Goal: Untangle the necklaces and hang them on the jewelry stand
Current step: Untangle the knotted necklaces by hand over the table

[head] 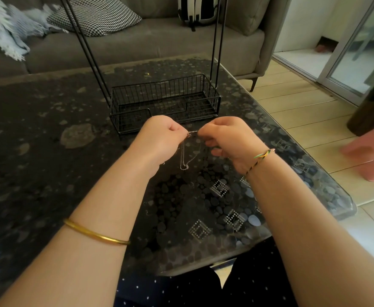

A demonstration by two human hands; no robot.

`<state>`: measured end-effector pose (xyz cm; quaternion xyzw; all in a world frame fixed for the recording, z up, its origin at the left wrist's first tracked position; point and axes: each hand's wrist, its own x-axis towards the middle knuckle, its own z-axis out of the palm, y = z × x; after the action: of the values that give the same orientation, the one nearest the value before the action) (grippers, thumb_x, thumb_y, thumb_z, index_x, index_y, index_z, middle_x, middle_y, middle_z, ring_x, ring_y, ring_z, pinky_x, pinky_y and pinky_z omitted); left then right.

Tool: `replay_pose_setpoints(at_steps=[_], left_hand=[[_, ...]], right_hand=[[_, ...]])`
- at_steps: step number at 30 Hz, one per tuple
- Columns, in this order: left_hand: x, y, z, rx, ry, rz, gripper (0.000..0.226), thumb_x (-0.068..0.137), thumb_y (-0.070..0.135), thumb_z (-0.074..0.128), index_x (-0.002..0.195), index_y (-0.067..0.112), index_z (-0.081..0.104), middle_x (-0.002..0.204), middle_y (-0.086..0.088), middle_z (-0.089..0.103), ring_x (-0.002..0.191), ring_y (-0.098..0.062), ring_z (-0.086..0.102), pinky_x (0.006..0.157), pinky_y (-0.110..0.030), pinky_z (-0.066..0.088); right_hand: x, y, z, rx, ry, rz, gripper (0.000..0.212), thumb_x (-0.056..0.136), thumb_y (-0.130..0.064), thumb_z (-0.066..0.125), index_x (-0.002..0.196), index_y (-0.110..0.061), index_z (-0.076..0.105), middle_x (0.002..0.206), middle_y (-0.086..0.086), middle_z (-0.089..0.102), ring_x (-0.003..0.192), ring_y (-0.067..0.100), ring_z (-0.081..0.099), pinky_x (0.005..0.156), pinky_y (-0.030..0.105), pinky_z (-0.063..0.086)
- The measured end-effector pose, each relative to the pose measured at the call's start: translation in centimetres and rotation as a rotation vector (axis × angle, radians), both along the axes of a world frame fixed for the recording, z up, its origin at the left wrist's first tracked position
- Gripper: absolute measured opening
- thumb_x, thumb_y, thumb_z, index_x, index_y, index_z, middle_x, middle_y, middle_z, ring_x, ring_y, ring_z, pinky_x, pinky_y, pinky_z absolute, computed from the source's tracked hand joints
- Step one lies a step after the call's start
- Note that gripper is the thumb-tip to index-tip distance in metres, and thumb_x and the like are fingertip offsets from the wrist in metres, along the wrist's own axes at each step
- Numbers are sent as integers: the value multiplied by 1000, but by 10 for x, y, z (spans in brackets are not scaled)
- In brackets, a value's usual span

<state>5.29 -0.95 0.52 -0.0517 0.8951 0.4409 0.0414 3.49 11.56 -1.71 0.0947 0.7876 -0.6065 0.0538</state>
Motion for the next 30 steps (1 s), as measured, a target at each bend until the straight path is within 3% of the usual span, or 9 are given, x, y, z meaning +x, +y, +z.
replay_pose_setpoints(at_steps=[4,8,10,14,19,23,27,30], left_hand=[[-2,-1,-1,-10,19,-15,21,94,18,54,91,2,67,88,-13,57,73,-21,52,79,-39,54],[-4,-3,-3,0,27,2,25,93,19,56,99,-2,67,93,-12,67,74,-20,57,81,-40,54],[-6,-5,-4,12,24,1,19,92,20,57,92,5,69,88,-2,66,80,-21,61,84,-43,55],[-7,-7,-6,39,29,-9,12,91,22,59,82,21,68,91,-2,67,84,-20,63,84,-44,55],[-9,-8,-7,96,12,-32,13,92,19,58,89,22,70,89,5,66,67,-9,54,82,-36,56],[-10,-8,-7,103,-1,-50,18,94,12,54,96,21,70,83,9,64,63,-6,52,72,-24,53],[-11,-8,-8,97,-7,-54,20,93,8,54,98,21,69,79,8,61,64,-6,52,75,-26,55],[-12,-8,-8,83,5,-52,19,93,8,54,96,21,67,81,7,61,66,-7,52,78,-29,55]], right_hand=[[0,-1,1,-80,-58,-15,10,85,-10,54,75,-11,56,78,8,51,75,20,48,64,31,38],[-1,2,1,-112,-90,-19,15,87,-9,55,73,-13,55,79,6,56,80,20,54,67,31,43],[-1,3,2,-120,-93,-26,16,88,-9,54,73,-14,54,80,5,57,82,19,56,71,32,44],[0,3,3,-189,-99,-31,18,92,-9,50,75,-15,52,76,2,59,82,18,59,77,33,46],[0,2,3,-330,-106,-57,18,94,-9,46,77,-15,49,64,1,55,64,16,59,68,29,47],[-2,1,2,-377,-115,-115,18,94,-7,47,77,-13,50,61,1,41,47,12,40,52,27,51],[-3,4,-1,-190,-60,-113,16,92,-12,51,76,-14,51,62,0,38,45,11,30,34,17,27],[-2,8,-3,138,130,-76,11,89,-15,55,80,-10,59,57,-4,43,47,9,37,43,21,34]])
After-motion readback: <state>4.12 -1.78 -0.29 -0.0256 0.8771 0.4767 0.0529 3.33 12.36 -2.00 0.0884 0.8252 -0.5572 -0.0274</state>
